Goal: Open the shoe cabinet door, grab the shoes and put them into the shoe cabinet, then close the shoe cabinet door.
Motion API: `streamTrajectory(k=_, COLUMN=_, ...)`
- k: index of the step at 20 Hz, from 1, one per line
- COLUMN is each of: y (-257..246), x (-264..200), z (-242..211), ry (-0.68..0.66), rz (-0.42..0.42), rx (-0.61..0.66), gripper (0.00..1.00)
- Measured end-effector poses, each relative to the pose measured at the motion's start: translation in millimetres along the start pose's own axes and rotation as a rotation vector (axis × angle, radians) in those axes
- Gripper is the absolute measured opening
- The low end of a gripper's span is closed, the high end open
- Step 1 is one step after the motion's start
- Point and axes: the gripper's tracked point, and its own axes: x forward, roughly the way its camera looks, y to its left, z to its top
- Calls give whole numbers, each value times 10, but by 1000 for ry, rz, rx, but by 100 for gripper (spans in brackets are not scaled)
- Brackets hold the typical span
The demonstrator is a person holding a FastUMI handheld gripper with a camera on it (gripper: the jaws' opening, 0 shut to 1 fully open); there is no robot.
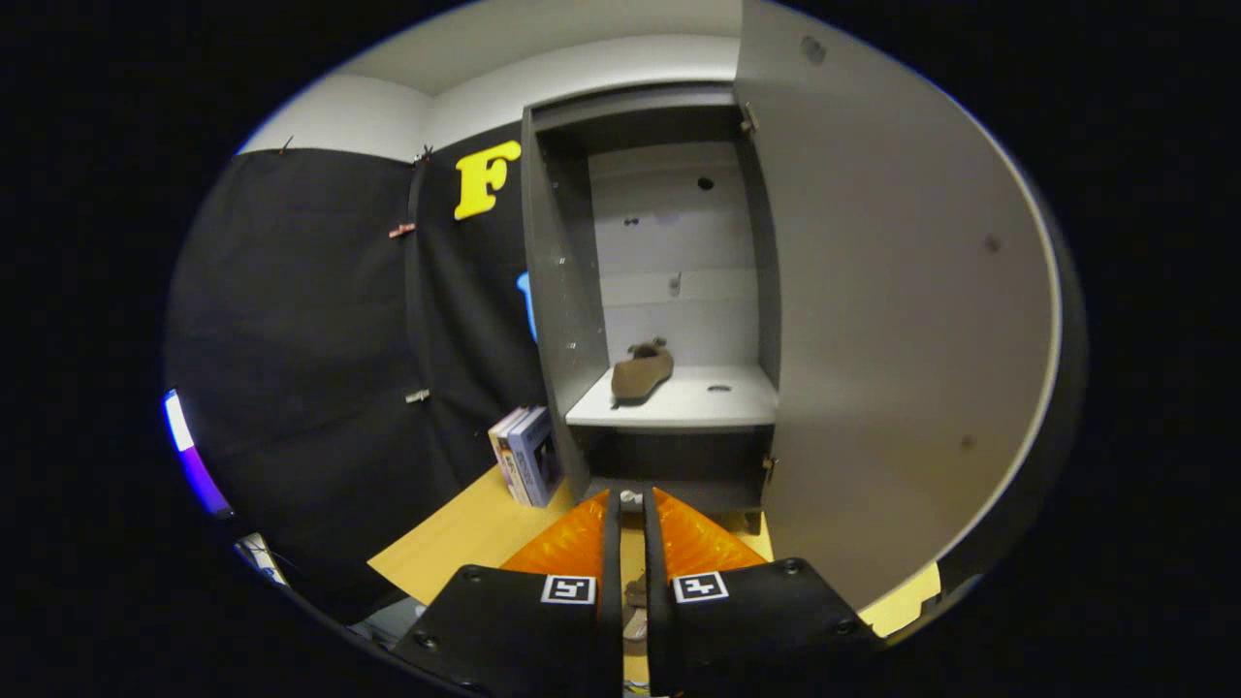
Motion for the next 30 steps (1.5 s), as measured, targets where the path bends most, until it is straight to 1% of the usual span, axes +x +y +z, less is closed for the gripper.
streamTrajectory(k=2, y=33, x=258, z=-424, ry=122, rz=-14, rx=0, gripper=15)
streamTrajectory(k=5, y=125, x=637, z=-1029, ry=267, rz=-40, rx=100, gripper=15)
streamTrajectory(k=7, y=121, x=758, z=-1476, ry=360, rz=-75, rx=154, gripper=15)
streamTrajectory(k=11, y=38, x=1075, z=-2171, ry=473, rz=-151, rx=206, gripper=15)
streamTrajectory(k=15, y=-78, x=1266, z=-2723, ry=572, rz=-226, rx=176, gripper=15)
streamTrajectory(k=17, y=-126, x=1360, z=-2940, ry=612, rz=-254, rx=178, gripper=15)
streamTrajectory(k=19, y=-158, x=1400, z=-3060, ry=634, rz=-267, rx=187, gripper=15)
streamTrajectory(k=24, y=-188, x=1538, z=-3286, ry=654, rz=-279, rx=185, gripper=15)
streamTrajectory(k=28, y=-229, x=1749, z=-3367, ry=629, rz=-273, rx=203, gripper=15)
streamTrajectory(k=30, y=-245, x=1870, z=-3327, ry=589, rz=-258, rx=208, gripper=15)
